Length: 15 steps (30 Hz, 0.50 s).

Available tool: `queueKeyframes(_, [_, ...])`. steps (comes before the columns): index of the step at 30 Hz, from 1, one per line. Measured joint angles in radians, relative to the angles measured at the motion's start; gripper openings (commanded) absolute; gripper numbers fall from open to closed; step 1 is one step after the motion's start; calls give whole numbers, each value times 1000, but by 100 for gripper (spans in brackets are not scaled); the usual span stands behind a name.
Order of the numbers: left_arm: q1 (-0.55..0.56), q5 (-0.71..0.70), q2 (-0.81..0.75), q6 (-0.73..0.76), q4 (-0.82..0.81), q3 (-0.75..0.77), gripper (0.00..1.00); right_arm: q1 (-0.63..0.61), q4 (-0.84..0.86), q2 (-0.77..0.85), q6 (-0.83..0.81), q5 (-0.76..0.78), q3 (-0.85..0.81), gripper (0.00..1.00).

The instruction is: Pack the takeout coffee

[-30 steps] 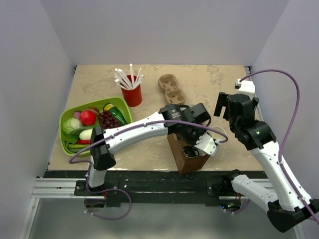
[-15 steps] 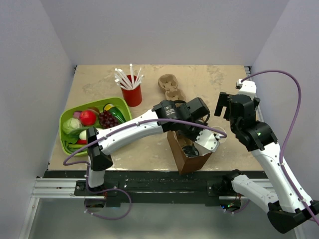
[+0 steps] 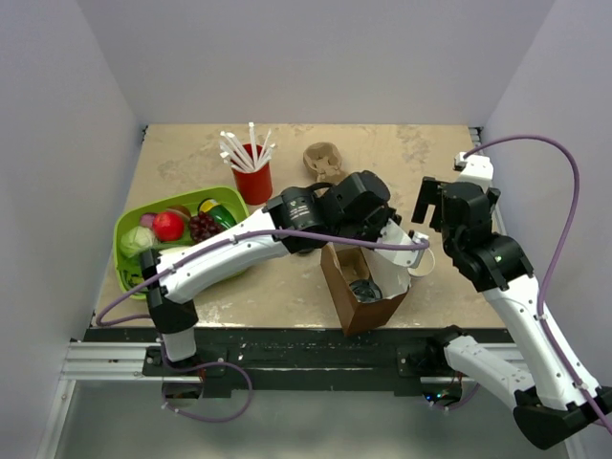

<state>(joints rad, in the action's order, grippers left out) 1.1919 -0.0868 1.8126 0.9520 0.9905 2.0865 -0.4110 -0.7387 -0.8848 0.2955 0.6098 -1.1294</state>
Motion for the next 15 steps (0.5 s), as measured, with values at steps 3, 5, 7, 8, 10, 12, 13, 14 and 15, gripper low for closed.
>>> queueKeyframes(3, [-1,-82,-47,-7,-94,-25,30,0,1,10,0,0,0,98])
queueKeyframes(5, [-8,-146,-87,-26,-204,-47,30,0,4,16,0,0,0,98])
queueKeyframes(7, [-26,-218,-129,-52,-357,-90,32,0,9,21,0,-1,0,98])
queueKeyframes(8, [-43,-254,-149,-74,-448,-116,34,0,11,23,0,-1,0,98])
queueKeyframes(10, [-106,-329,-167,-149,-597,-138,33,0,18,24,-1,-4,0,98])
queueKeyframes(12, [-224,-393,-164,-301,-705,-121,45,0,23,24,-1,-10,0,98])
queueKeyframes(13, [-310,-407,-156,-409,-711,-98,46,0,25,24,-1,-15,0,98])
queueKeyframes(14, [-398,-415,-143,-520,-712,-71,45,0,27,24,-1,-19,0,98])
queueKeyframes(15, [-492,-419,-128,-630,-712,-48,44,0,29,24,0,-23,0,98])
